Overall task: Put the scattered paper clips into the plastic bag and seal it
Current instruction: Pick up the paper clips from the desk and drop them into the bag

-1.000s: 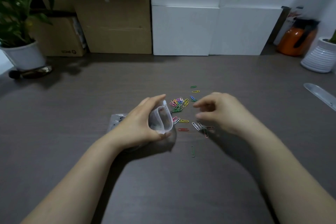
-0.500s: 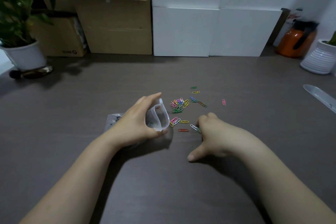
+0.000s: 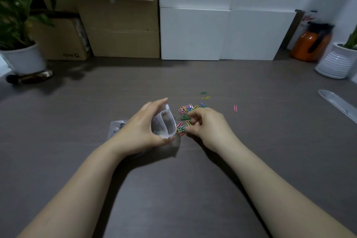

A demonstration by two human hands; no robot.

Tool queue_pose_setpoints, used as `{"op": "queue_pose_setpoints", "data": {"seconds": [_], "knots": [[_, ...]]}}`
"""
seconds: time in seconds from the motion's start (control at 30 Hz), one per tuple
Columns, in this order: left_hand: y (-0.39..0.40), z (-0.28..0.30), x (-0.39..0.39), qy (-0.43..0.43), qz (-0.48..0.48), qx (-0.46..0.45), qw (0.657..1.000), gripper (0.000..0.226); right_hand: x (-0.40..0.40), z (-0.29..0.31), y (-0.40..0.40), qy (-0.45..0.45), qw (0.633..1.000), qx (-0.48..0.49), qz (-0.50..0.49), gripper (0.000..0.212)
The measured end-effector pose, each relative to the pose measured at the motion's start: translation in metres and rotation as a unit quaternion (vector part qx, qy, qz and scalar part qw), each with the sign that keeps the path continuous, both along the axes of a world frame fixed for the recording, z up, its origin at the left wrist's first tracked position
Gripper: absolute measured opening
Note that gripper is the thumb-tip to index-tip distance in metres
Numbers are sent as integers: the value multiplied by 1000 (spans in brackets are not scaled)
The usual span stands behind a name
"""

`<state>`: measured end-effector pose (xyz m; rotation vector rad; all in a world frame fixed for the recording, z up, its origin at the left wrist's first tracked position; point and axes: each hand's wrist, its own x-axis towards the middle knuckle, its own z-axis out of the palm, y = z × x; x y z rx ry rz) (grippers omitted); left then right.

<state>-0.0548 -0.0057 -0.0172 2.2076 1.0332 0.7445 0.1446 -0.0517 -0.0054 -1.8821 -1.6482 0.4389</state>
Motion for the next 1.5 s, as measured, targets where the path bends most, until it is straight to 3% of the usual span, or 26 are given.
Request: {"op": "queue_pose_setpoints", "data": {"seconds": [0.07,0.13,0.23,0.37,0.43,0.6,0.73,1.0,1.3,1.5], "knots": [[2,-1,-1,-5,3,1,1000,97,7,5,-1,-18,999,11,-32,39],[3,-1,-2,-8,7,0,1000,97,12,7,-5,-73,995,-42,-52,43],[4,-3,-2,-1,5,4,1000,97,0,1,-13,-117,983,-124,-61,66],[6,-5,-4,0,4,13,1000,98,-29,-11,-9,-164,983,-54,-66,82],[6,-5,-5,-2,8,12,1000,98,-36,-14,-5,-181,981,-29,-61,77],[5,-5,-3,8,9,14,1000,96,-34,-19,-1,-153,987,8,-42,39],[3,-3,-2,11,9,12,1000,97,-27,-18,2,-124,992,19,-11,26],[3,-3,-3,34,7,27,999,94,-13,-8,2,-111,993,-28,38,11],[2,-3,0,42,-5,28,999,94,-3,3,-1,-125,991,-35,43,9],[0,-2,2,44,-16,15,999,95,1,9,-4,-4,998,67,-8,8]]}}
